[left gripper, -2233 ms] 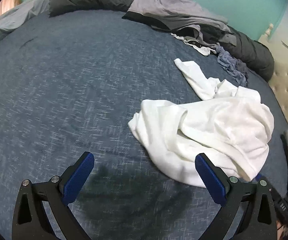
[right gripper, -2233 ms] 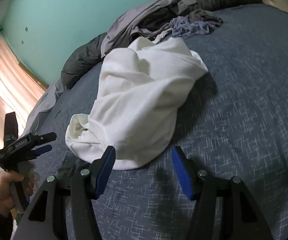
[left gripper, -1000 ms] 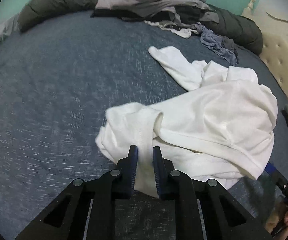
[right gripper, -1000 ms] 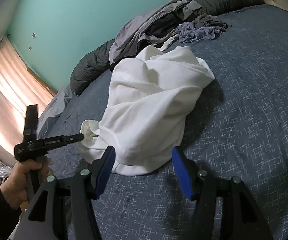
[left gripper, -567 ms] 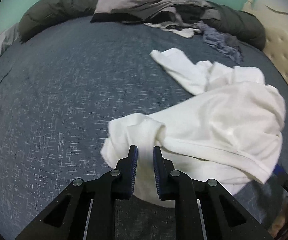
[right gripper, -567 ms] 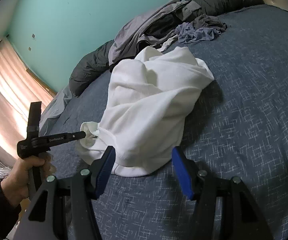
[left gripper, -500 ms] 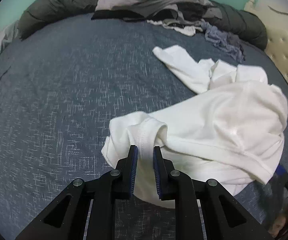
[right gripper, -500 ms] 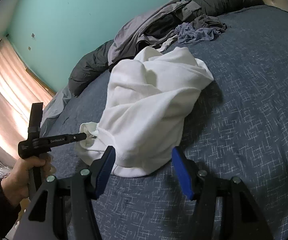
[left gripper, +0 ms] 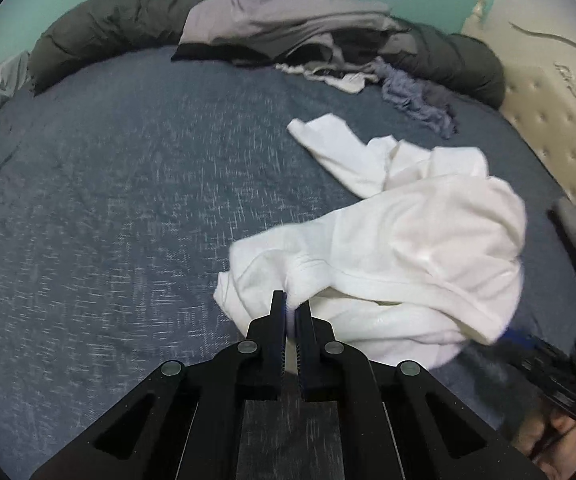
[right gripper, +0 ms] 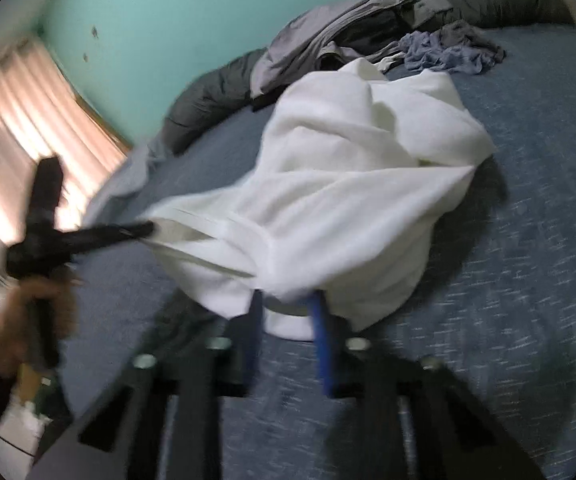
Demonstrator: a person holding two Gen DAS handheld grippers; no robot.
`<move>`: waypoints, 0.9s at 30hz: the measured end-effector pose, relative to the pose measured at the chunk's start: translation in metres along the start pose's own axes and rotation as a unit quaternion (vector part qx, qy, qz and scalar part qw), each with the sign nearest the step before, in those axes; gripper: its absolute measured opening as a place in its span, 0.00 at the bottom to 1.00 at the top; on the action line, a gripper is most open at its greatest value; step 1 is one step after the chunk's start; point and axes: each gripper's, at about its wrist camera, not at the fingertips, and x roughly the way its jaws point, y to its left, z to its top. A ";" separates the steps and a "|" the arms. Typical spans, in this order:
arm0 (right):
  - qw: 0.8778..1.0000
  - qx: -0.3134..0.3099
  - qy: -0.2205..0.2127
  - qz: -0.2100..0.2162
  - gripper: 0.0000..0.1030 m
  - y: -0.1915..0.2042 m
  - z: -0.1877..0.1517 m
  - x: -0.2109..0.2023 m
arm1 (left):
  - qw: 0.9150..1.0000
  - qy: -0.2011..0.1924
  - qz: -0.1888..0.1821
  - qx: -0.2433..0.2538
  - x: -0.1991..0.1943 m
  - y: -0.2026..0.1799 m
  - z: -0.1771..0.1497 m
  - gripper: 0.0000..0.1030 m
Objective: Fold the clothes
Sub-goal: 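Grasp the shirt hem with the left tool while the right tool grasps another hem edge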
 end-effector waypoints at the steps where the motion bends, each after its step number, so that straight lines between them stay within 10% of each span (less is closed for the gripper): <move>1: 1.000 0.000 0.004 0.002 0.11 0.001 0.001 -0.001 | 1.000 -0.004 -0.003 0.002 -0.006 0.000 -0.001 0.04; 16: 0.997 -0.065 -0.049 0.004 0.06 0.065 0.051 -0.134 | 0.993 -0.107 -0.046 0.009 -0.147 -0.002 0.017 0.03; 27: 0.992 -0.104 0.047 -0.046 0.09 0.087 0.017 -0.121 | 0.994 -0.092 -0.052 0.027 -0.168 -0.015 -0.012 0.03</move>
